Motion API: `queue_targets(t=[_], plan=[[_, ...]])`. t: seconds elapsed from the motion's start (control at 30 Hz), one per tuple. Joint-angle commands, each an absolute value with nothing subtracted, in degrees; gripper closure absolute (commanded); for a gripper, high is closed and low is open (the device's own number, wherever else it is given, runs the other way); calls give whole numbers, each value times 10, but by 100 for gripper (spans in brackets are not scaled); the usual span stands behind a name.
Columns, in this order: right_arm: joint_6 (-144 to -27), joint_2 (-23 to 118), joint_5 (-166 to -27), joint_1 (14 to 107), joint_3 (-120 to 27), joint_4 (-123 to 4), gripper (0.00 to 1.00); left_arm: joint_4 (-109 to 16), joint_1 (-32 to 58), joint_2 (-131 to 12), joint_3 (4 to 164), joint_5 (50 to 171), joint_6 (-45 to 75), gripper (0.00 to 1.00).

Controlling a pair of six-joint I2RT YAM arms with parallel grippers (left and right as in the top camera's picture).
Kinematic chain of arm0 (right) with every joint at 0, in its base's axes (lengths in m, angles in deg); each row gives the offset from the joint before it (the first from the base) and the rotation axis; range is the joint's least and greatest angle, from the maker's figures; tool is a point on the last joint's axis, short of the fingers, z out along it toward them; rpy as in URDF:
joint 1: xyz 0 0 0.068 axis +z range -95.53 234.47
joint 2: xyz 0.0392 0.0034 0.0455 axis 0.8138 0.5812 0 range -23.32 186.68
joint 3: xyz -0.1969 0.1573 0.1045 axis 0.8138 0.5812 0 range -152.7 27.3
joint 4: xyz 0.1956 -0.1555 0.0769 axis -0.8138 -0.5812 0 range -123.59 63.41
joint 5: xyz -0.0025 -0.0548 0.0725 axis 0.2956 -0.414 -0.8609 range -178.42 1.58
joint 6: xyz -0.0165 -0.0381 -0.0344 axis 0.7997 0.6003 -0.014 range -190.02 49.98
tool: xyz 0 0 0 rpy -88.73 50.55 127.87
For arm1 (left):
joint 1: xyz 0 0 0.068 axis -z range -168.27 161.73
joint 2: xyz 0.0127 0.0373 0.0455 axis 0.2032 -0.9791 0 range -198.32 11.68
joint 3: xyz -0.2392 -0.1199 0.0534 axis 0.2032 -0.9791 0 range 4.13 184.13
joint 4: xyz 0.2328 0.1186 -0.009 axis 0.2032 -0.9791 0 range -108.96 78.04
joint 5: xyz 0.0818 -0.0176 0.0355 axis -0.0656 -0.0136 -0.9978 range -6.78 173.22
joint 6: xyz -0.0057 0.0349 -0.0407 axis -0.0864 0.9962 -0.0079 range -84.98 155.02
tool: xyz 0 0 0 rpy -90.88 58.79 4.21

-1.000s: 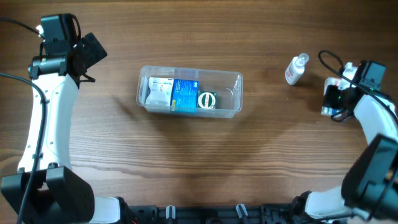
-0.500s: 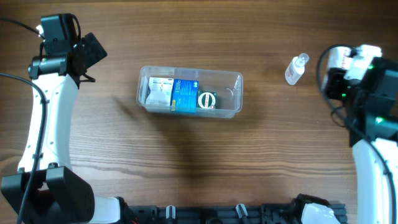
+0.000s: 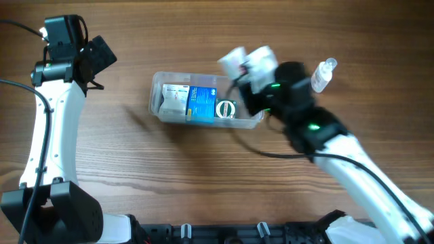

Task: Pack container
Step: 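Lift the Panadol box and carry it over the container, then lower the Panadol box into the container and open the right gripper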

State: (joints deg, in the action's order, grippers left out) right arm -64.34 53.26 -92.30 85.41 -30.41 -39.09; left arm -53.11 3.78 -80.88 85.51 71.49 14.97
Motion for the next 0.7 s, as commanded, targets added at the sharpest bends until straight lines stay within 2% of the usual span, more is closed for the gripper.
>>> queue_targets(t=[0.0, 0.13, 0.37, 0.47, 0.67], plan=[[-533, 606, -882, 914, -316, -374, 55, -530, 36, -803, 859, 711, 152, 0], [-473, 675, -819, 951, -316, -359, 55, -530, 36, -803, 859, 711, 152, 0], [-405, 708, -824, 951, -316, -339, 55, -530, 36, -803, 859, 711, 152, 0], [-384, 710, -824, 951, -316, -311, 50, -530, 36, -803, 859, 711, 152, 0], [-382, 710, -866, 951, -316, -253, 49, -530, 36, -803, 859, 711, 152, 0]])
